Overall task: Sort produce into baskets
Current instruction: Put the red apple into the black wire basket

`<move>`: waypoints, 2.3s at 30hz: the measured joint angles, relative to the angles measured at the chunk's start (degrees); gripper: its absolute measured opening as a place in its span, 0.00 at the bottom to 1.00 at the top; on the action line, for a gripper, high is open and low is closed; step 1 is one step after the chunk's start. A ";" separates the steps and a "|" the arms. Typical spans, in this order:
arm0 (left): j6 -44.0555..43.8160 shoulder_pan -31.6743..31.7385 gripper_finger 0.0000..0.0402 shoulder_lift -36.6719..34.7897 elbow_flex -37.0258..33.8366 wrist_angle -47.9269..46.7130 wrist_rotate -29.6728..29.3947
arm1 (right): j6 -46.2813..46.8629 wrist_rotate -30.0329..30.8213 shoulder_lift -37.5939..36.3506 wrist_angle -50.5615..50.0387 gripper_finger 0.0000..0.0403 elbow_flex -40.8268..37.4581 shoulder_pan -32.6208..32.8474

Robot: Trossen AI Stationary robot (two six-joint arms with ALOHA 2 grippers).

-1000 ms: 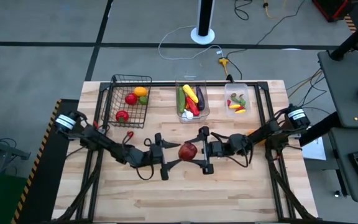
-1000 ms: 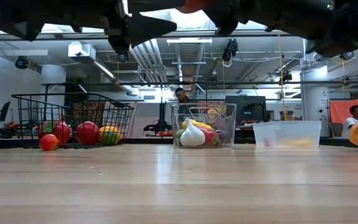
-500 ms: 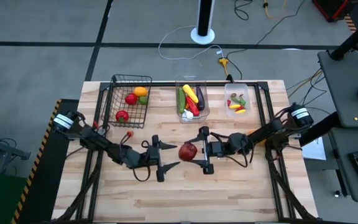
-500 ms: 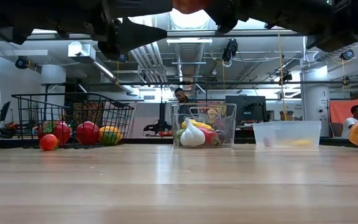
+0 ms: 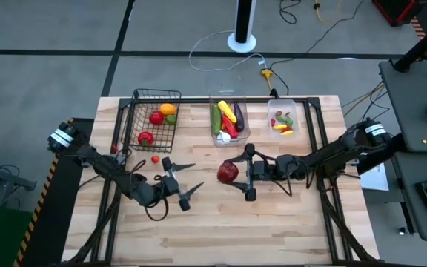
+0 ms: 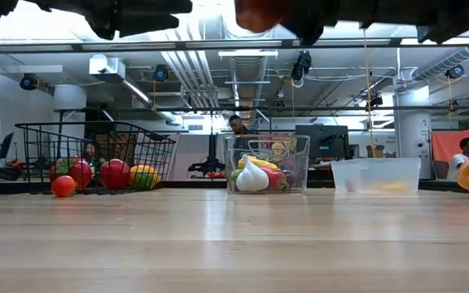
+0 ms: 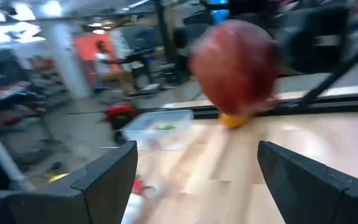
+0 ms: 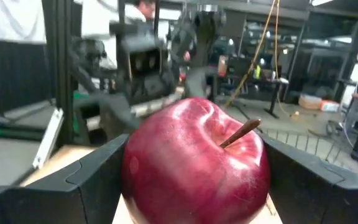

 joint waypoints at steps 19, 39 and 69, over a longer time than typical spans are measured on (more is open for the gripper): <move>-0.83 -0.05 0.78 0.37 2.53 -4.10 4.16 | 1.08 1.37 7.84 5.97 0.79 -0.08 -0.42; -10.00 4.05 0.78 4.95 2.61 1.23 14.35 | -1.37 -3.42 7.84 6.82 0.79 1.71 -0.40; -3.71 6.18 0.56 14.14 7.12 14.96 16.98 | -3.67 -8.39 7.97 5.56 0.80 3.11 -0.42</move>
